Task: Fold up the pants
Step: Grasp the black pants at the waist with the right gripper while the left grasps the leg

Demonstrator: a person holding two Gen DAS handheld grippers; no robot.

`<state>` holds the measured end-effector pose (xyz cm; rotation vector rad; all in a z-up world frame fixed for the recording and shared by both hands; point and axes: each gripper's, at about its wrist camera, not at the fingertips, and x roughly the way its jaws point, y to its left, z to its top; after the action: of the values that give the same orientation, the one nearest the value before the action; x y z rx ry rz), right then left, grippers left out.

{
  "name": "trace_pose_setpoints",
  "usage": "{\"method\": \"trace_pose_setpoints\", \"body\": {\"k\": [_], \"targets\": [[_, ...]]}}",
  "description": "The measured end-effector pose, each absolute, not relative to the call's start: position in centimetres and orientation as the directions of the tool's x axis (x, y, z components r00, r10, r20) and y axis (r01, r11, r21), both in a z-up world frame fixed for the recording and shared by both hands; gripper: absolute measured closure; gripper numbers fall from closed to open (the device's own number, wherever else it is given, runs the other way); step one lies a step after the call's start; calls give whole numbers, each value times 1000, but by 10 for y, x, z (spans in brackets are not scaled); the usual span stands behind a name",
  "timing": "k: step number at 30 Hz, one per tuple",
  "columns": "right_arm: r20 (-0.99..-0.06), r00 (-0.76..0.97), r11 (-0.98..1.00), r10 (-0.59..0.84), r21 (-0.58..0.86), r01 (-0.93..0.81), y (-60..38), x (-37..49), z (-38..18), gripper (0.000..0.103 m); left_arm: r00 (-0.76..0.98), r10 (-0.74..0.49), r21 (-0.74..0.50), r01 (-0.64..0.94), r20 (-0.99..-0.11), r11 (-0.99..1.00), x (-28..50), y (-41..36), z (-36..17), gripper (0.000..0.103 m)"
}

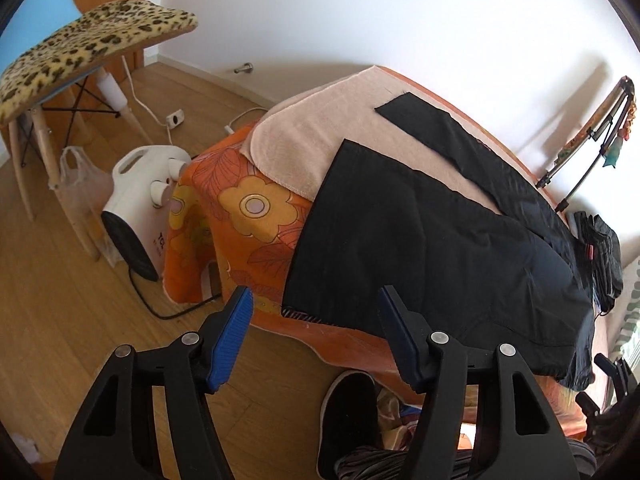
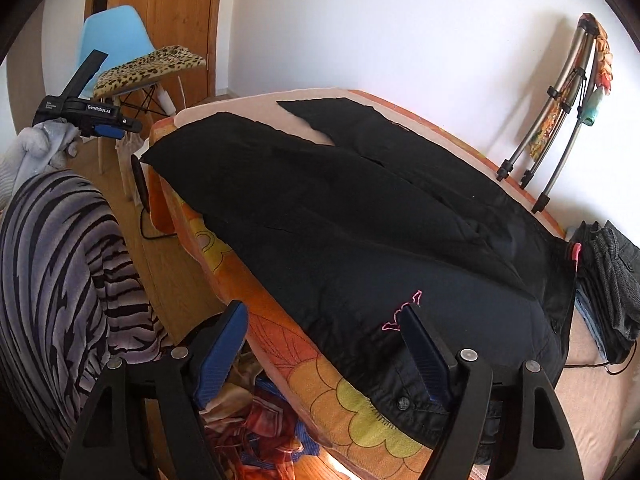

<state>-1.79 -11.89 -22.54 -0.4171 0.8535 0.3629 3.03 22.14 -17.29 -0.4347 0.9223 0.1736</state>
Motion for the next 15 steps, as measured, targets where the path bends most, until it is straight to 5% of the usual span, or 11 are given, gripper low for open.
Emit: {"method": "trace_pose_setpoints", "body": {"k": [5,12,15], "targets": [[-804,585,829,113,-248,-501,-97,-1,-249,25,594,-61,-298,-309,-802,903,38,225,-181,38],[-826,556,833,89,-244,-497,-98,15,-252,71,575,-111,-354,-331,-811,874,44,236,-202,33],[-827,550,846,111,-212,-489,-104,19,-246,74,570,-142,-399,-356,-809,845,41,239,-214,33]]}}
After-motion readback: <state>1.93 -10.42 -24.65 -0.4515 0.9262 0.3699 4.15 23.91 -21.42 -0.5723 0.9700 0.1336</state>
